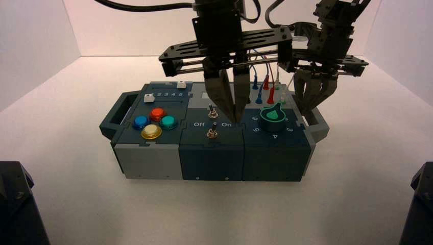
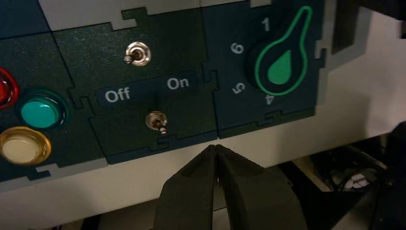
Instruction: Flip the bottom switch off with the left gripper.
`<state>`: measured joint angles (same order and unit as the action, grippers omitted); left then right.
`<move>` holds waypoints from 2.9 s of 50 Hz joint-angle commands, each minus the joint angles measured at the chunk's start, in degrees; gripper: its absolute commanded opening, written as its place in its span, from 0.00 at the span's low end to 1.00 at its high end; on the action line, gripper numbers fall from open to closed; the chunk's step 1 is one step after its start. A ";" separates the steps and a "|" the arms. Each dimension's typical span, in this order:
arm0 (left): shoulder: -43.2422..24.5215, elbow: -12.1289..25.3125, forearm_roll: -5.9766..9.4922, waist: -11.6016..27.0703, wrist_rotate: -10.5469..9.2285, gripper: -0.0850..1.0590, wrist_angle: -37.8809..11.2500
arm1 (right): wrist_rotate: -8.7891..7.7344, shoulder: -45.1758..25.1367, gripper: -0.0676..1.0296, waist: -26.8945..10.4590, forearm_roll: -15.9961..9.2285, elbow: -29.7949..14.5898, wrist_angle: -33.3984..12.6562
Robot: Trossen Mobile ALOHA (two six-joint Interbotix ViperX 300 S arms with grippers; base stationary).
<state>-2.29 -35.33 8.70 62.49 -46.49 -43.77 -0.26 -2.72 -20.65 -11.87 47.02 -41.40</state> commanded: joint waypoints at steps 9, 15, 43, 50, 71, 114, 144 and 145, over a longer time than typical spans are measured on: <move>0.53 -0.18 -1.32 -0.18 -0.35 0.05 0.35 | -0.53 0.00 0.04 0.88 0.53 0.00 0.18; 0.53 -0.53 -1.85 -0.35 -0.35 0.05 0.35 | -0.53 0.00 0.04 0.88 0.53 0.00 0.09; -0.79 -0.79 -3.69 -1.49 0.09 0.05 0.44 | -0.70 -0.09 0.04 0.88 0.53 -0.09 0.18; -1.05 -0.88 -3.87 -1.76 0.09 0.05 0.44 | -0.70 -0.09 0.04 0.88 0.53 -0.09 0.18; -1.32 -0.88 -4.57 -2.02 0.18 0.05 0.53 | -0.70 -0.18 0.04 0.88 0.53 -0.18 0.09; -0.35 -3.34 -5.54 -3.96 0.26 0.05 0.53 | -0.79 -0.26 0.04 0.88 0.53 -0.18 0.18; 7.03 -4.66 -5.71 -3.78 -0.35 0.05 0.09 | -0.79 -0.53 0.04 0.88 0.35 -0.35 -0.09; 8.09 -4.75 -5.71 -3.69 -0.62 0.05 -0.44 | -0.79 -0.53 0.04 0.88 0.35 -0.35 -0.09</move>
<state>1.58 -40.69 3.16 58.54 -46.49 -43.42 -0.53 -3.08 -20.65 -11.87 46.67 -41.66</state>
